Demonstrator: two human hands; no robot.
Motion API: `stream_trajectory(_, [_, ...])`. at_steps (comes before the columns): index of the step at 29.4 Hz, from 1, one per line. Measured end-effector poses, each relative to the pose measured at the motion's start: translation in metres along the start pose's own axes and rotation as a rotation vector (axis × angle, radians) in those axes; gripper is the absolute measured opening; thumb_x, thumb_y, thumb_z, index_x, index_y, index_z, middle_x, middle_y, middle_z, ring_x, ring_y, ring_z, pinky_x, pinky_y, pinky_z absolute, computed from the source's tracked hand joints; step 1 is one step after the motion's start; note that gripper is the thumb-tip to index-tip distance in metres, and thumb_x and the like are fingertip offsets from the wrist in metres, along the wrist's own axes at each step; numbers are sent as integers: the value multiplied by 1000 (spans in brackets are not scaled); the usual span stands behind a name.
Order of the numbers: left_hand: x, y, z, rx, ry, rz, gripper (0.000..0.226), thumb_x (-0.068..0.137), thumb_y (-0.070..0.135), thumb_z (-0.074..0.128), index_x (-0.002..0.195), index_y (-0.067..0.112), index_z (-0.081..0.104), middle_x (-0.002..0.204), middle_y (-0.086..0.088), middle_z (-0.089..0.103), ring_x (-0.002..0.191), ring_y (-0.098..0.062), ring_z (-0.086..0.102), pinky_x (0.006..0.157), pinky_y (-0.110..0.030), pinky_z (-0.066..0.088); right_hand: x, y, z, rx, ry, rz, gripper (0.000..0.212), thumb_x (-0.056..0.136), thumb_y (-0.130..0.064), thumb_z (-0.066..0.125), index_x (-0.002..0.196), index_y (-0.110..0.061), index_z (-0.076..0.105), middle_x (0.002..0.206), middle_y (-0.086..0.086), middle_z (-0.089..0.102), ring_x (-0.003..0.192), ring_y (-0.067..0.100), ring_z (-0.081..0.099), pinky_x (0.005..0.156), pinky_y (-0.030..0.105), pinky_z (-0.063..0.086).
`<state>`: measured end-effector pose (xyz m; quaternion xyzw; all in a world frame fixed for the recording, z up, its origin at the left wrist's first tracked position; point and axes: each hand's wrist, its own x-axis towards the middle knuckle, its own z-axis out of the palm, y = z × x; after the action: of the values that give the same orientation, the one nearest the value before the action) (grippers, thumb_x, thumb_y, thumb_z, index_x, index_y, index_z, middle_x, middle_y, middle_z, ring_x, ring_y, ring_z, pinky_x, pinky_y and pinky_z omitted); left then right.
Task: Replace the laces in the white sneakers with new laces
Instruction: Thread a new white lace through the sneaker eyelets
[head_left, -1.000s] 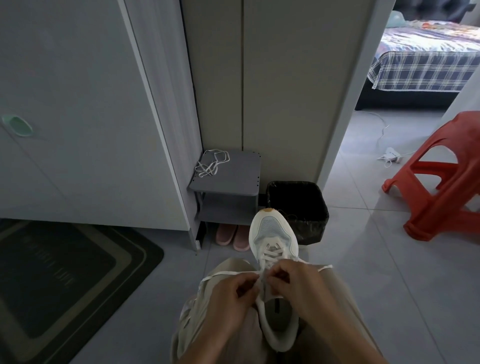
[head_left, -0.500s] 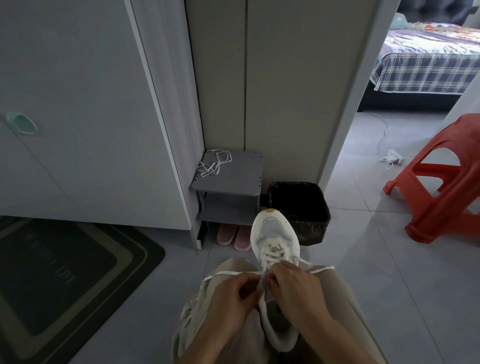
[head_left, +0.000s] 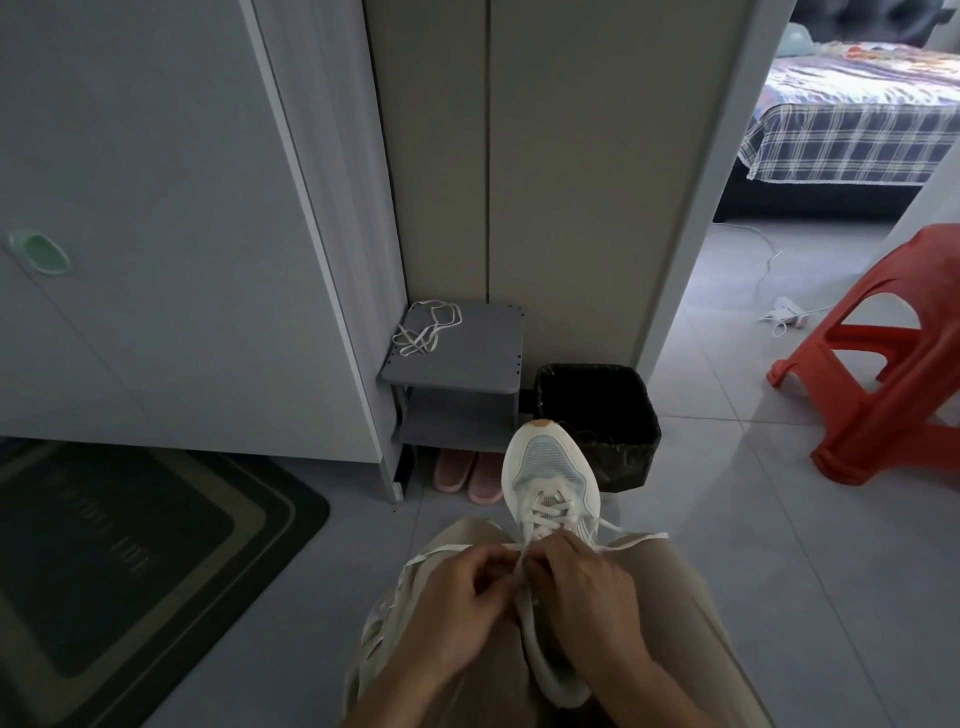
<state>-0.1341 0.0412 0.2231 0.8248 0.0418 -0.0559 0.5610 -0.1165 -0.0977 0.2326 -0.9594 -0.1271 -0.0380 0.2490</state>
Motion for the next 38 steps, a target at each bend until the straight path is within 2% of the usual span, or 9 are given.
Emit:
stream_trajectory(3, [9, 2, -9, 126, -94, 5, 17, 92, 16, 53, 98, 25, 66, 87, 16, 67, 72, 4, 60, 72, -14, 46, 0, 4, 1, 112, -95, 32, 26, 87, -36, 41, 85, -21, 62, 88, -7, 64, 79, 13, 60, 68, 28, 45])
stream_trajectory(8, [16, 8, -11, 282, -96, 107, 11, 89, 18, 57, 90, 24, 66, 86, 14, 63, 79, 0, 60, 74, -15, 46, 10, 5, -17, 78, -221, -39, 17, 92, -31, 50, 105, -28, 61, 105, -10, 64, 95, 8, 58, 83, 24, 46])
stream_trajectory(10, [10, 6, -19, 323, -75, 118, 20, 89, 16, 57, 78, 33, 60, 74, 17, 60, 72, 6, 57, 67, -9, 41, 15, 10, -31, 44, -274, -35, 22, 90, -31, 53, 112, -33, 55, 105, -15, 63, 93, 3, 57, 79, 16, 45])
stream_trajectory(19, [-48, -76, -174, 152, 237, -359, 10, 85, -9, 55, 80, -4, 61, 51, -8, 59, 38, -8, 46, 39, -12, 36, 44, 41, -68, 58, -374, -60, 9, 84, -25, 61, 89, -32, 60, 79, -21, 57, 73, -5, 53, 66, 11, 42])
stream_trajectory(24, [-57, -112, -192, 404, 213, -491, 15, 82, -8, 61, 74, 4, 64, 62, -16, 67, 41, -5, 50, 47, -15, 39, 48, 41, -60, 65, -446, -106, 1, 84, -28, 64, 84, -28, 65, 81, -20, 59, 70, -3, 53, 65, 11, 42])
stream_trajectory(27, [-35, -92, -140, 690, 246, -183, 20, 81, 9, 68, 100, 16, 68, 99, -12, 67, 82, -16, 63, 72, -24, 45, 49, 38, -64, 132, -426, -126, 21, 86, -26, 63, 72, -40, 55, 85, -17, 54, 74, 0, 52, 68, 10, 43])
stream_trajectory(31, [-10, -15, -39, 454, 84, 209, 51, 77, 54, 43, 110, 23, 64, 107, 13, 59, 99, -3, 55, 89, -24, 42, 50, 36, -70, 237, -497, -54, 18, 89, -22, 58, 79, -36, 57, 84, -19, 58, 75, -6, 56, 70, 7, 45])
stream_trajectory(35, [1, 12, 6, 330, 4, 325, 12, 86, 25, 58, 95, 22, 65, 90, 12, 64, 86, 1, 58, 77, -11, 42, 50, 39, -67, 223, -572, -32, 12, 91, -19, 55, 87, -27, 61, 83, -13, 62, 80, 1, 61, 75, 10, 46])
stream_trajectory(38, [4, 6, 6, 347, 4, 336, 11, 90, 21, 53, 93, 21, 64, 86, 12, 60, 81, 3, 54, 73, -11, 40, 51, 40, -61, 209, -555, -36, 9, 92, -20, 54, 88, -22, 61, 79, -19, 57, 76, -4, 56, 71, 6, 43])
